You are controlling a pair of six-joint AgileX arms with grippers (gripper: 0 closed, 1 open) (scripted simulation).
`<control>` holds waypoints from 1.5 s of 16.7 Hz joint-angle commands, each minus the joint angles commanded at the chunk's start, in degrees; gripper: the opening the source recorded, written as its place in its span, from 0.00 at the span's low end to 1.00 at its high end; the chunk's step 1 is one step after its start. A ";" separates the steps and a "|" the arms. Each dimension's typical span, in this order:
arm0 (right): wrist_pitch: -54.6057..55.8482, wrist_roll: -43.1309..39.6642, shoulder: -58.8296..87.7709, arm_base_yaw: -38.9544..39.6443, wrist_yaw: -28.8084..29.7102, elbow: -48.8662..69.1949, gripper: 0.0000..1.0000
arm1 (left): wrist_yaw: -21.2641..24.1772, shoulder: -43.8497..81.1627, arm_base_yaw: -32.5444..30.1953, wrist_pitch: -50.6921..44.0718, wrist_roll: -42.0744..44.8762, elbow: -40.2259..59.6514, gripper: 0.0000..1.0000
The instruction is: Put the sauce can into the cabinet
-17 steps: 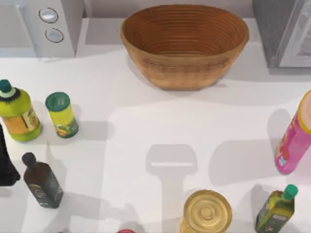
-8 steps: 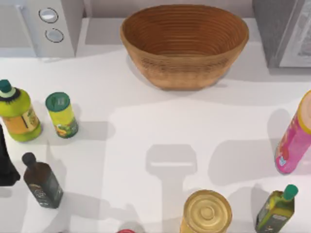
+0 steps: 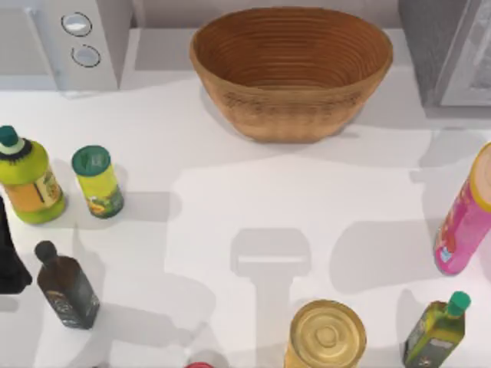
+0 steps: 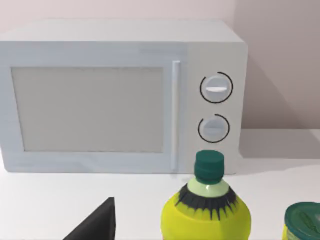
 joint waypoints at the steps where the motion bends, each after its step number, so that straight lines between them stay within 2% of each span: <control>1: -1.38 0.03 3.90 0.62 0.55 6.60 0.00 | 0.00 0.00 0.00 0.00 0.00 0.00 1.00; 6: -7.70 0.37 20.96 3.19 3.10 33.02 0.00 | 0.00 0.00 0.00 0.00 0.00 0.00 1.00; 10: -11.19 0.64 30.43 3.99 5.03 45.35 0.00 | 0.00 0.00 0.00 0.00 0.00 0.00 1.00; 19: -12.07 0.93 33.65 3.73 5.53 48.99 0.00 | 0.00 0.00 0.00 0.00 0.00 0.00 1.00; 25: -10.66 1.37 47.61 2.27 2.94 60.07 0.00 | 0.00 0.00 0.00 0.00 0.00 0.00 1.00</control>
